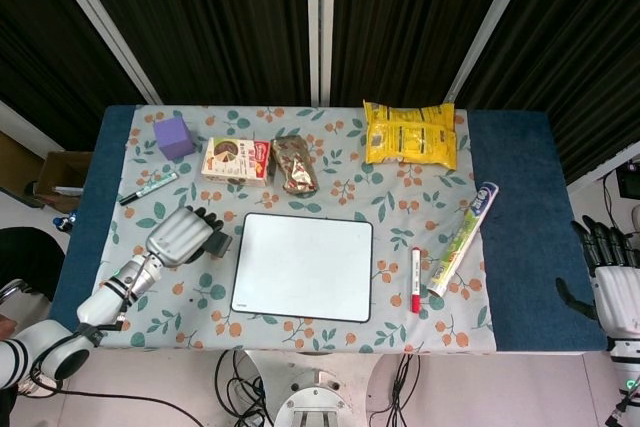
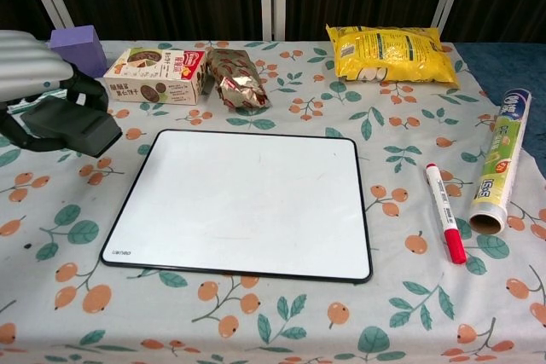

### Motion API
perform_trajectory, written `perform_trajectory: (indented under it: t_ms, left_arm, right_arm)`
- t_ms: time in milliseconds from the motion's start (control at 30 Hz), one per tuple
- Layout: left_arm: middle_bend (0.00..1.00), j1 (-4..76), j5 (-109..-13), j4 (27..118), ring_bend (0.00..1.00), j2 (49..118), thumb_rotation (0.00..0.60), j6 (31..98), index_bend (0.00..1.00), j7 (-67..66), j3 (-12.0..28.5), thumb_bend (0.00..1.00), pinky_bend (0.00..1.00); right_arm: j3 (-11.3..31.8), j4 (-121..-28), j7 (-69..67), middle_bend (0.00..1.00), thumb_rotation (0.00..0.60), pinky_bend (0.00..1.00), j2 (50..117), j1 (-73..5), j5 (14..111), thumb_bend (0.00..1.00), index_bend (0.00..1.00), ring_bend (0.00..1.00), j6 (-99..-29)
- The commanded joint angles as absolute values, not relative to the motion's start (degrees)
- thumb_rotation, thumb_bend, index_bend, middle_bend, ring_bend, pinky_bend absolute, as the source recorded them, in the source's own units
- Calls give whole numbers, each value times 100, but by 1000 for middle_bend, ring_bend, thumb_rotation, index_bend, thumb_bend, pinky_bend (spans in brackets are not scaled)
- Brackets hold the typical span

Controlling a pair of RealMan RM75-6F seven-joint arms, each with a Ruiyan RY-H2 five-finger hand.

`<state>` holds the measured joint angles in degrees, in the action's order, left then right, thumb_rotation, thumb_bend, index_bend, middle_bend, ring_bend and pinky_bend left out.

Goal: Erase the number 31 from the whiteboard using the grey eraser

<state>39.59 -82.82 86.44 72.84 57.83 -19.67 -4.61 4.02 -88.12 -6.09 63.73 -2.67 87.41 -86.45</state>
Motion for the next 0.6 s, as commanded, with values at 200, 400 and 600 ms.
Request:
perform_trajectory:
  t_ms: [200,400,600]
  left_arm:
    - [595,3789,-8273,8174,495,7572,600,5644,682,-1650,-477,426,582]
    - [445,3736,-8250,8036,379,7662,600,5628,471,-1931,-431,324,529]
    - [185,3738,-7773,8405,178,7496,600,5330,122,-2434,-347,175,343]
  right_arm:
    - [389,-8850,-564,0,600,0,6336,-229,8708,242,0,0,-8687]
    - [381,-8821,-582,0,600,0,6348,-223,8694,242,0,0,-8684]
    - [376,-8812,-581,0,600,0,6361,-230,8688,243,0,0,-8670]
